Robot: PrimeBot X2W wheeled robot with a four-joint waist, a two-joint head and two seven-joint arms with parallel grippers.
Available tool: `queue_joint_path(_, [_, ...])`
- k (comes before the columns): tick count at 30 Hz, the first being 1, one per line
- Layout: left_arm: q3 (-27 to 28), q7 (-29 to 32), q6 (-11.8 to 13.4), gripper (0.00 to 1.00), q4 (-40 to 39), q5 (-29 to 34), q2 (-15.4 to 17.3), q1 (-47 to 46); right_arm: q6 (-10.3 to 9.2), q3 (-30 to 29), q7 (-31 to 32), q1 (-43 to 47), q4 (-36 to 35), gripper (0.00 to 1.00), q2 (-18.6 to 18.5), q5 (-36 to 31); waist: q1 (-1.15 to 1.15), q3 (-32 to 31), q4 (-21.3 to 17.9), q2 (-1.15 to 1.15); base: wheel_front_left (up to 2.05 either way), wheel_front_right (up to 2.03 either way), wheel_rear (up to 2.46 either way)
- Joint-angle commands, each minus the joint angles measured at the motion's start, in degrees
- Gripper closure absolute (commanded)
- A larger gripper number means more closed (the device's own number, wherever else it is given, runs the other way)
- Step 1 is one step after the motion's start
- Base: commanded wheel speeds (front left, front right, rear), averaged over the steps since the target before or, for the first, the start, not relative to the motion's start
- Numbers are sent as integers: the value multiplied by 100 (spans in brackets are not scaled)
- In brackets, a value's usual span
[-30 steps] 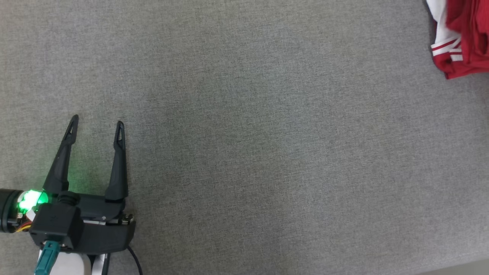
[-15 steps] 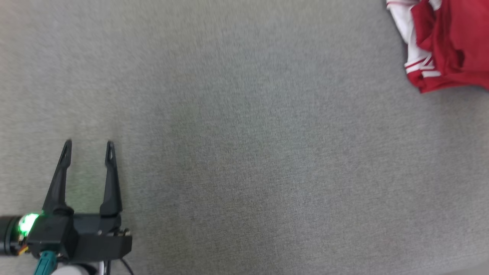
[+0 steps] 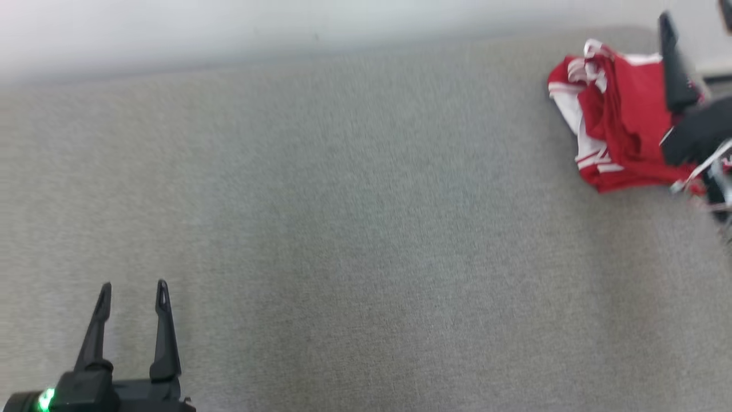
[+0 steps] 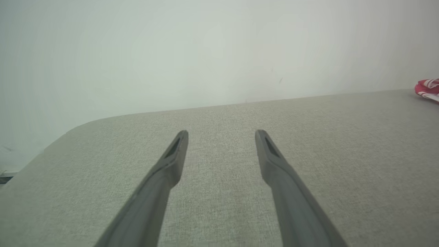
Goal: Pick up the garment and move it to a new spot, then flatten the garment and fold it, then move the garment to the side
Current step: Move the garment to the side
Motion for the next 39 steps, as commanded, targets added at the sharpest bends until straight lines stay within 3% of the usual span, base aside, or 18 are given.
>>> queue_joint_path(1, [29,-15,-12,0,56,-30,-22,132,-18,-116,-20,283,-168,0,172,-87,1,-451,181,1,0,0,0])
queue_joint_path(6, [44,-15,-17,0,243,-27,-46,301,-19,-1136,-20,1166,-777,0,688,-205,1,-753,240,1,0,0,0])
queue_joint_path(11, [29,-15,-32,0,347,-11,-72,466,-18,-1783,-12,2212,-1255,0,1258,-531,1,-1003,309,1,0,0,0])
queue_joint_path(23, [-82,-15,-77,0,485,31,-139,438,-18,-2156,-13,4032,-2326,0,1961,-841,1,-1218,522,1,0,0,0])
queue_joint_path(32, [-25,-15,-56,0,664,17,-137,507,-18,-2427,-12,5079,-2841,0,2755,-1147,1,-1369,615,1,0,0,0])
queue_joint_path(39, [33,-15,12,0,788,85,-88,592,-18,-2263,-13,5485,-2941,0,2958,-1316,1,-1507,635,1,0,0,0])
